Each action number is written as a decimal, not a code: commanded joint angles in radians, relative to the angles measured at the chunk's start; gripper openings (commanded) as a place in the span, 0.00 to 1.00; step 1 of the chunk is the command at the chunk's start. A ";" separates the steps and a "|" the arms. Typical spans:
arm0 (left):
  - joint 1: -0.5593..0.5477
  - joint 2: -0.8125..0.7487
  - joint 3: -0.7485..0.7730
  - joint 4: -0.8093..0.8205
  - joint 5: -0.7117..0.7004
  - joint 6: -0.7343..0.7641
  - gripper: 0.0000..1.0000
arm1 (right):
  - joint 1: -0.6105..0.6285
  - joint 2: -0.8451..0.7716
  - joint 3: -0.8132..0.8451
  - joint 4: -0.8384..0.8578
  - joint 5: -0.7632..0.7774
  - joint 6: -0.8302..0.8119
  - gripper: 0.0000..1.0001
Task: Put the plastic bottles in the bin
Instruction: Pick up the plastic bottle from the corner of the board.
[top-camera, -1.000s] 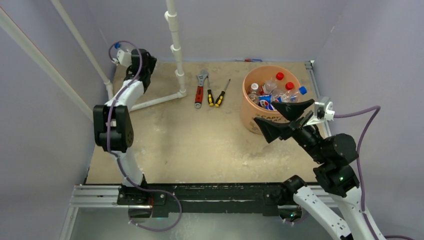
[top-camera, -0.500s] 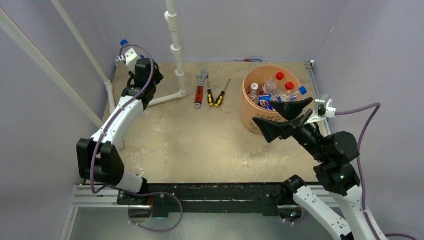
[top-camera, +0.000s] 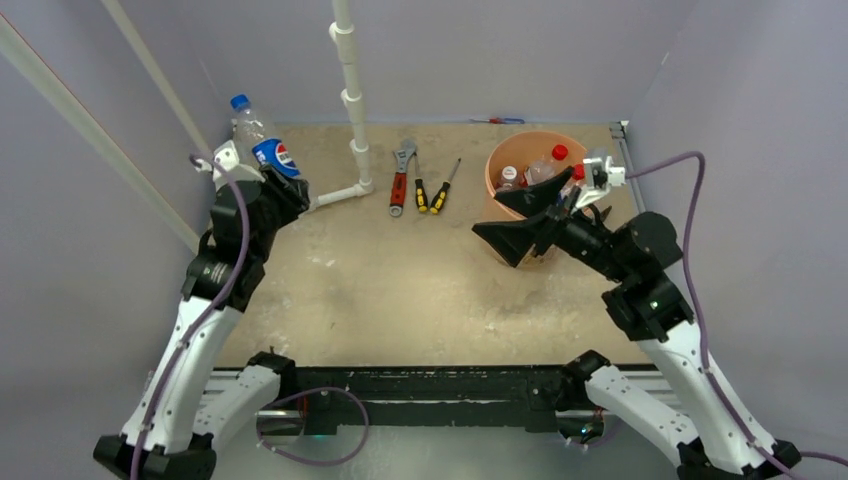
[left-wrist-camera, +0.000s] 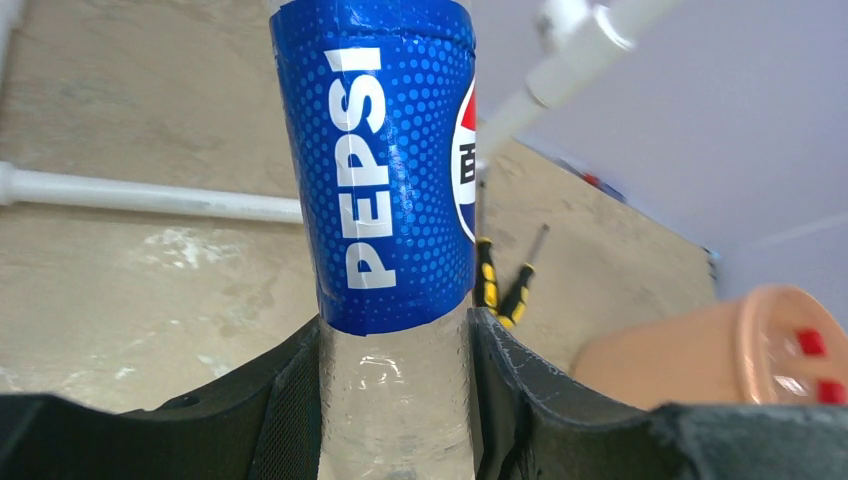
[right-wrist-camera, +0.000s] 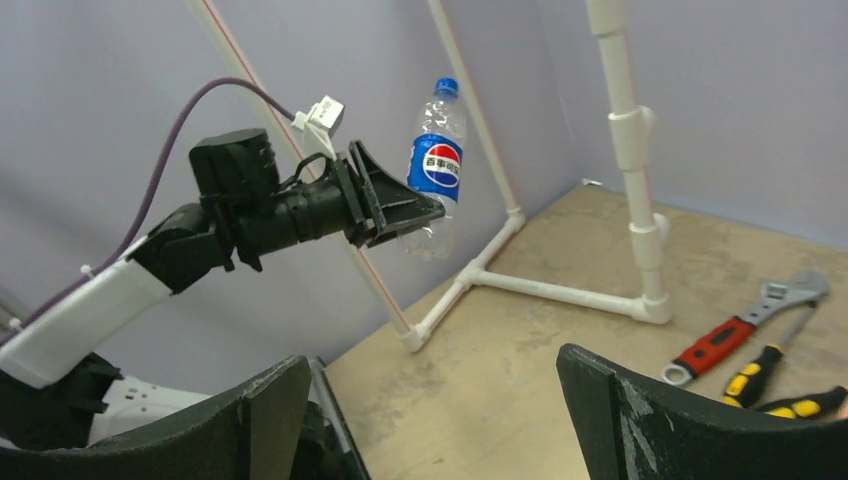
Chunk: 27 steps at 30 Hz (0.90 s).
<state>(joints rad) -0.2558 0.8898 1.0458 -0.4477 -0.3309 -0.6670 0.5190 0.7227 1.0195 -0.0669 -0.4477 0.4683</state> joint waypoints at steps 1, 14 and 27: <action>-0.008 -0.111 -0.055 -0.034 0.237 0.034 0.27 | 0.014 0.099 0.060 0.136 -0.139 0.079 0.97; -0.022 -0.284 -0.227 0.152 0.649 0.147 0.34 | 0.212 0.439 0.294 0.093 0.156 -0.059 0.99; -0.040 -0.267 -0.370 0.528 0.937 0.162 0.33 | 0.041 0.562 0.317 0.260 -0.066 0.205 0.99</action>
<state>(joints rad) -0.2905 0.6247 0.7002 -0.1204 0.5022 -0.5453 0.6445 1.2709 1.2968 0.0486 -0.3679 0.5236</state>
